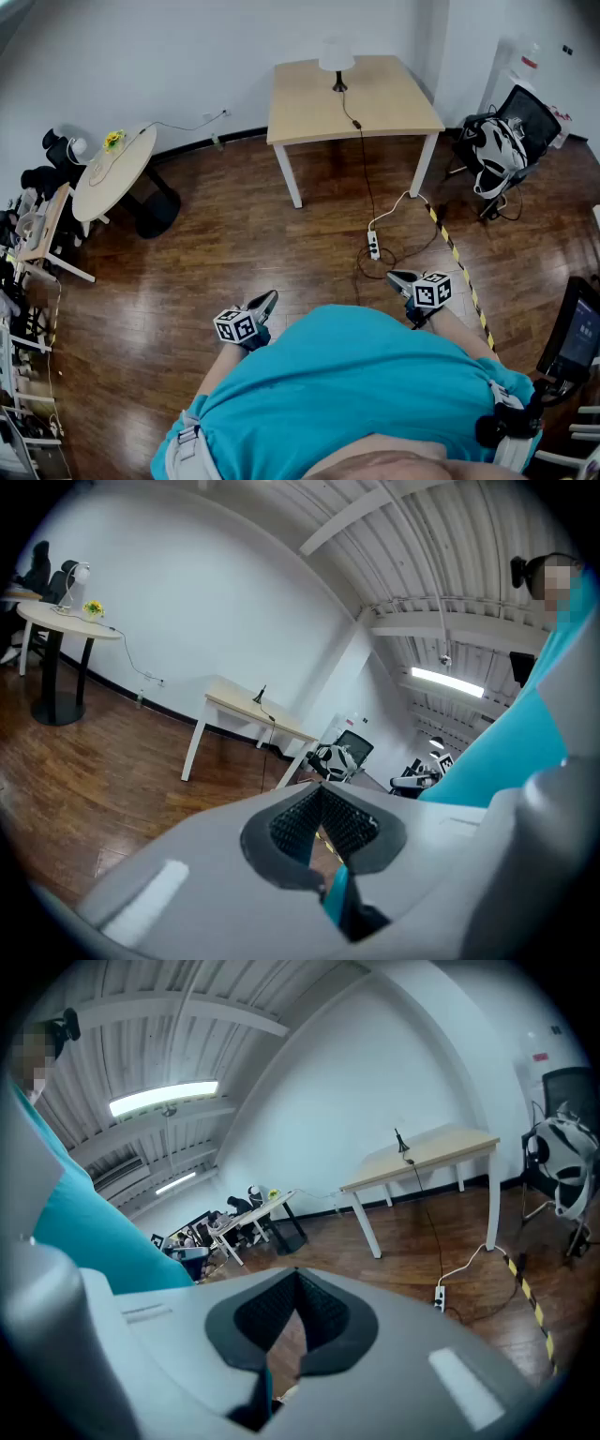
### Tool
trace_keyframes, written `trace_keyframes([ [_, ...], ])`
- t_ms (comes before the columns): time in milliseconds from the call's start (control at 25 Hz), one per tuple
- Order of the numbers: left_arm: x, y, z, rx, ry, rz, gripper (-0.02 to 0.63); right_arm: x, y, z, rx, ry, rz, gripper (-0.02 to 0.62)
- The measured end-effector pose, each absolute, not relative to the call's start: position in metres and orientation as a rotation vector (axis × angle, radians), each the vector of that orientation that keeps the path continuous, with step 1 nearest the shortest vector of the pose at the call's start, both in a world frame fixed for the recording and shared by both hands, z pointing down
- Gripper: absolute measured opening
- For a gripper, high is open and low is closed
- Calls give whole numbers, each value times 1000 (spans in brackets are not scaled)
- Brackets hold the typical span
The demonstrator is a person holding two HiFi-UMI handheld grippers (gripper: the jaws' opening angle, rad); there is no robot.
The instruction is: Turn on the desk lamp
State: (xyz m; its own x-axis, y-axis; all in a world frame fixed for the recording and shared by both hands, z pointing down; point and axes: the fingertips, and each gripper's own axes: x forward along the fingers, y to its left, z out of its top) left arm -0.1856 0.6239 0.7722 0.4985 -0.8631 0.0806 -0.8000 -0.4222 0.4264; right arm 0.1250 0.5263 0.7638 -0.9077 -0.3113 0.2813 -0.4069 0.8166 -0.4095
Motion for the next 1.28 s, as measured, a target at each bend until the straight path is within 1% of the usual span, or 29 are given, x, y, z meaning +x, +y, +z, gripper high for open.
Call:
trace_keyframes([
  [120, -175, 608, 789, 2276, -1413, -216, 1, 146, 510, 764, 538, -2806, 680, 2],
  [400, -123, 571, 788, 2271, -1435, -164, 1, 185, 459, 769, 497, -2802, 666, 2],
  [520, -112, 561, 792, 2281, -1425, -130, 1, 185, 444, 773, 474, -2789, 664, 2],
  [600, -121, 556, 798, 2276, -1415, -132, 1, 172, 438, 778, 467, -2781, 669, 2],
  [720, -158, 539, 813, 2240, -1401, -176, 1, 138, 424, 780, 473, -2770, 668, 2],
  [840, -210, 505, 806, 2246, -1377, -237, 1, 89, 394, 766, 513, -2756, 651, 2],
  [1040, -318, 459, 769, 2302, -1314, -232, 1, -15, 354, 718, 615, -2756, 627, 2],
  [1280, -430, 389, 723, 2338, -1224, -241, 1, -113, 300, 671, 709, -2706, 649, 2],
])
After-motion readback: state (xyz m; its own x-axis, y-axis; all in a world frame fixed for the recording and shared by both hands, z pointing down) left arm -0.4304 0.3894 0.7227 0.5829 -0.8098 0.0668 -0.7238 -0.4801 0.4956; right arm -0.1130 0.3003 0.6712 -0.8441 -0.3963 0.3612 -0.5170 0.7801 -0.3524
